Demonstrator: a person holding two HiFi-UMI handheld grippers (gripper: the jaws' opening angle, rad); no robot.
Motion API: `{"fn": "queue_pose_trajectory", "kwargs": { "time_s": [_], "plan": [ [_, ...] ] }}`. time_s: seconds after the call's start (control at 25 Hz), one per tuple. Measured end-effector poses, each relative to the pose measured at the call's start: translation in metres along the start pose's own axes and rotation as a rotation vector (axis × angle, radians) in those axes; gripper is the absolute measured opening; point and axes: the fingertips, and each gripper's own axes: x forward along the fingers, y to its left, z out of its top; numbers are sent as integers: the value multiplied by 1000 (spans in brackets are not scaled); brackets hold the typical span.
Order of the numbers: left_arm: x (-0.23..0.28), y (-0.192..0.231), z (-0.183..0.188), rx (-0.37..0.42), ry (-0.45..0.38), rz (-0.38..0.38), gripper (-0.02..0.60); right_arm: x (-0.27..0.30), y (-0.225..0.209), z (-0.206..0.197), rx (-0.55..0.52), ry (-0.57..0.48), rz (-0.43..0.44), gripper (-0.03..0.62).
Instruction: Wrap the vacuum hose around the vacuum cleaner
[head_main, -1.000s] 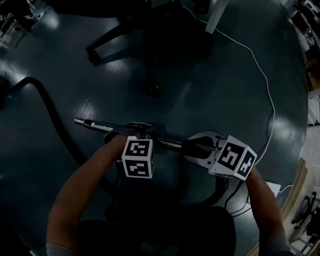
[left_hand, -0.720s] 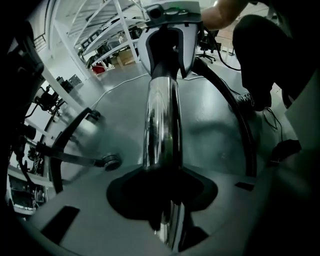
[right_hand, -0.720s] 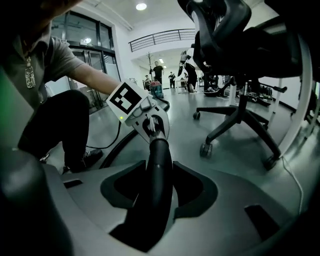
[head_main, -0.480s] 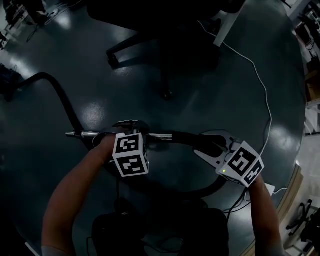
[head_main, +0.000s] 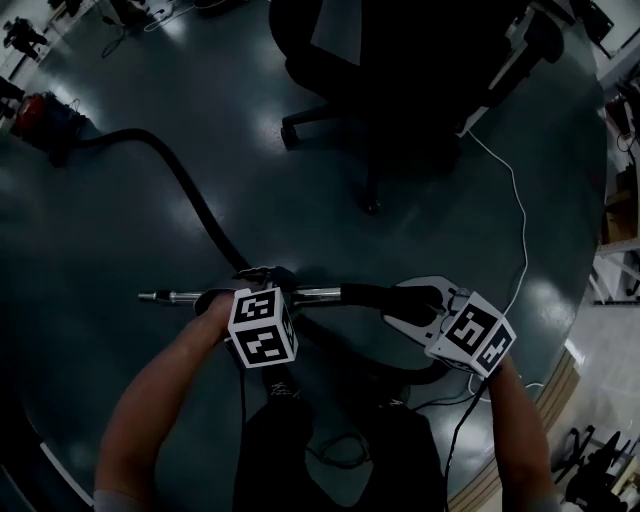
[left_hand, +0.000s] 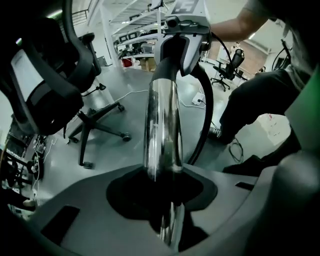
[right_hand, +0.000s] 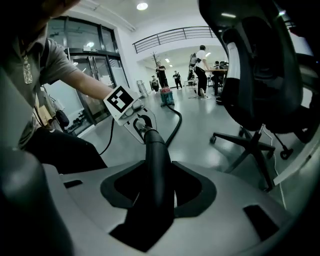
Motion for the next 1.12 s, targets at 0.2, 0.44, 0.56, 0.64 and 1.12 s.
{"fn": "queue_pose_trajectory", "kwargs": {
  "time_s": [0.2, 0.44, 0.56, 0.64, 1.12],
  "plan": [
    [-109, -24, -35, -103, 7, -1, 141, -18, 60, 99, -81, 32, 72, 153],
    [-236, -37, -61, -253, -29, 60, 141, -44, 113, 218, -142, 55, 166, 153],
    [-278, -41, -72, -316, -55, 90, 140, -51, 133, 264, -189, 76, 170, 153],
    [-304, -42, -80, -345, -69, 122, 138, -56, 147, 293, -235, 100, 158, 155],
    [-438, -25, -116, -469, -171, 281, 138, -100, 196, 454, -404, 143, 68, 170]
  ]
}}
